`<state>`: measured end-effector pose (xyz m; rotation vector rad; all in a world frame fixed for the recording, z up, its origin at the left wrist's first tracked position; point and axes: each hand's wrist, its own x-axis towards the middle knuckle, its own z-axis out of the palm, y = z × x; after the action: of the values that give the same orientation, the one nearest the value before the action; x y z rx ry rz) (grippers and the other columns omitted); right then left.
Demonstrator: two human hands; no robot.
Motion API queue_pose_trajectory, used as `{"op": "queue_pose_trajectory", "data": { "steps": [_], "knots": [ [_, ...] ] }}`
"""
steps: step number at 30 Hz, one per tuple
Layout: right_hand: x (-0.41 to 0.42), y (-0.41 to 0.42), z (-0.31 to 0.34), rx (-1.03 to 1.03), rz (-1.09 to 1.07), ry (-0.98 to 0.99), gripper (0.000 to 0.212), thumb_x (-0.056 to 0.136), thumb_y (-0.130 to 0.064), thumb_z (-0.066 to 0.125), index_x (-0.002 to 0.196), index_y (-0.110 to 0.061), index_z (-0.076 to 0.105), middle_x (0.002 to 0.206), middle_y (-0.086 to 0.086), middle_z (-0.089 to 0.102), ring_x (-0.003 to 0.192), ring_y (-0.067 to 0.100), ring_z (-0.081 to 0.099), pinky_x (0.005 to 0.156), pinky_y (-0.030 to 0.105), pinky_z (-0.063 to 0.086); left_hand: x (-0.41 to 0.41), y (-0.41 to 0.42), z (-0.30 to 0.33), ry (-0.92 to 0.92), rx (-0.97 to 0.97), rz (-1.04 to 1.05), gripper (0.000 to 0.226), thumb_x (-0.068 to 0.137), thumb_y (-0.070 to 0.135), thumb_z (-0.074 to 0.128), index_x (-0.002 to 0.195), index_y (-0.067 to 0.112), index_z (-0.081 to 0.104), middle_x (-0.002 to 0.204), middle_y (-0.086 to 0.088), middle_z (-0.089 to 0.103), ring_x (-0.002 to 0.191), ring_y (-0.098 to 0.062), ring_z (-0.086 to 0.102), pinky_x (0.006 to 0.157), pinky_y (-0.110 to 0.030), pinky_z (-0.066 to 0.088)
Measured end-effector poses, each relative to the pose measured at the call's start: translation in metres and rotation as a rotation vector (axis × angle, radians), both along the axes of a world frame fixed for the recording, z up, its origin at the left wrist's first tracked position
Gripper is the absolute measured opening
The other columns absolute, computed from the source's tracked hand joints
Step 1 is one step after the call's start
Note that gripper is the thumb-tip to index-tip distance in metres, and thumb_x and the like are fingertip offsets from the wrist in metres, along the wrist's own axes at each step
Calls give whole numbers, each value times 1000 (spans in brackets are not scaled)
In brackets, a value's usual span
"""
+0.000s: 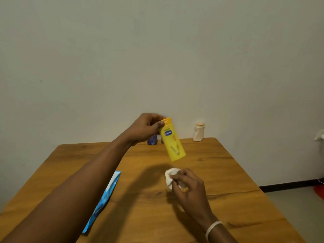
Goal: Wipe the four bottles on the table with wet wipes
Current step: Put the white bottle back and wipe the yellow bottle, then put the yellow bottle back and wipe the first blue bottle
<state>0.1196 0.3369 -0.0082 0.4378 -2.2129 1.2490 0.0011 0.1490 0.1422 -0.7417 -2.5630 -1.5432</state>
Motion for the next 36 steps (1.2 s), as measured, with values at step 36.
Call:
{"op": "queue_pose_trajectory", "data": {
  "steps": [36],
  "knots": [
    [-120,36,7,-865,33,-741,12,88,-13,70,96,-9,77,91,13,78,77,22,72,74,39,57,-133,107,-65,182,-216,316,25,93,24,67,113,10,68,109,-5,70,98,-19,65,83,-29,52]
  ]
}}
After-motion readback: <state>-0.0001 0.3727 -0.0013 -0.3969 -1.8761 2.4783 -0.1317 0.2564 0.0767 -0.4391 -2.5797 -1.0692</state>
